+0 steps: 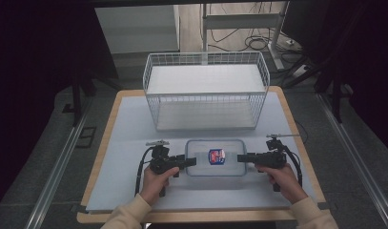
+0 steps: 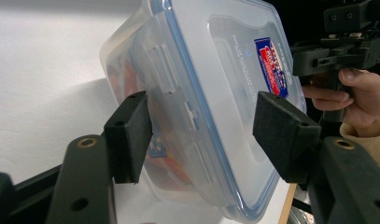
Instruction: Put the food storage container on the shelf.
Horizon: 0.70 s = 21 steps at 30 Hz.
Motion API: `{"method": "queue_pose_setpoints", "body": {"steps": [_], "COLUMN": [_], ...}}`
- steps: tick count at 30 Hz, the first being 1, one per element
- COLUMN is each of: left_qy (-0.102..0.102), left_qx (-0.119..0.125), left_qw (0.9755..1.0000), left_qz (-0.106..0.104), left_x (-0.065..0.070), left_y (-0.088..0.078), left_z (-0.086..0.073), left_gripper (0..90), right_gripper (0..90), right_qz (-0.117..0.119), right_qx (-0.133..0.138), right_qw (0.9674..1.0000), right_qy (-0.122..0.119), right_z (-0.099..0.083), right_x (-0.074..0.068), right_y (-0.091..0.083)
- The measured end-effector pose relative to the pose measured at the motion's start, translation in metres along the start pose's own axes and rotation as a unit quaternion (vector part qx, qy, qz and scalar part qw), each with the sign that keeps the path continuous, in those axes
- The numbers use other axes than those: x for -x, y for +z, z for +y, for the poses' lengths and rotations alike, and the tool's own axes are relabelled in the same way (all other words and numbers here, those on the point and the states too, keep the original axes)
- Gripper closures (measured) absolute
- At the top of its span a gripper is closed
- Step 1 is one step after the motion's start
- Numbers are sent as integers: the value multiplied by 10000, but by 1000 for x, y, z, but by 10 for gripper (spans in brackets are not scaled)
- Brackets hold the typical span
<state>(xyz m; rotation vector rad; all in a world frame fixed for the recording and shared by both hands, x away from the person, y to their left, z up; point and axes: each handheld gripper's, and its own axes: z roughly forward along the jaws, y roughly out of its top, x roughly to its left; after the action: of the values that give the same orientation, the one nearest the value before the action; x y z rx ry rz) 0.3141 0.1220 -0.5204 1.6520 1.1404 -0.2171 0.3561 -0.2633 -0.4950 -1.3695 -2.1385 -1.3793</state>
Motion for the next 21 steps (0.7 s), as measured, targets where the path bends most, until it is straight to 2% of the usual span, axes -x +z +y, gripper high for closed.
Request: {"method": "queue_pose_setpoints", "body": {"steps": [6,10,21], "left_qy": [110,293,359], "left_qx": [112,235,274], "left_qw": [9998,9993,9988], "left_qz": [93,85,169], "left_x": [7,10,16], "left_y": [-3,-6,-8], "left_z": [-5,-10,-13], "left_gripper": [421,431,449], "right_gripper": [456,468,486], "right_qz": [-52,-75,-134], "right_qx": [132,234,357], "right_qw": [9998,9994,9985], "right_qy": [-150,-259,-385], "right_z": [-7,-12,-19], "right_x": [-7,-10,-16], "right_y": [-4,-7,-10]}}
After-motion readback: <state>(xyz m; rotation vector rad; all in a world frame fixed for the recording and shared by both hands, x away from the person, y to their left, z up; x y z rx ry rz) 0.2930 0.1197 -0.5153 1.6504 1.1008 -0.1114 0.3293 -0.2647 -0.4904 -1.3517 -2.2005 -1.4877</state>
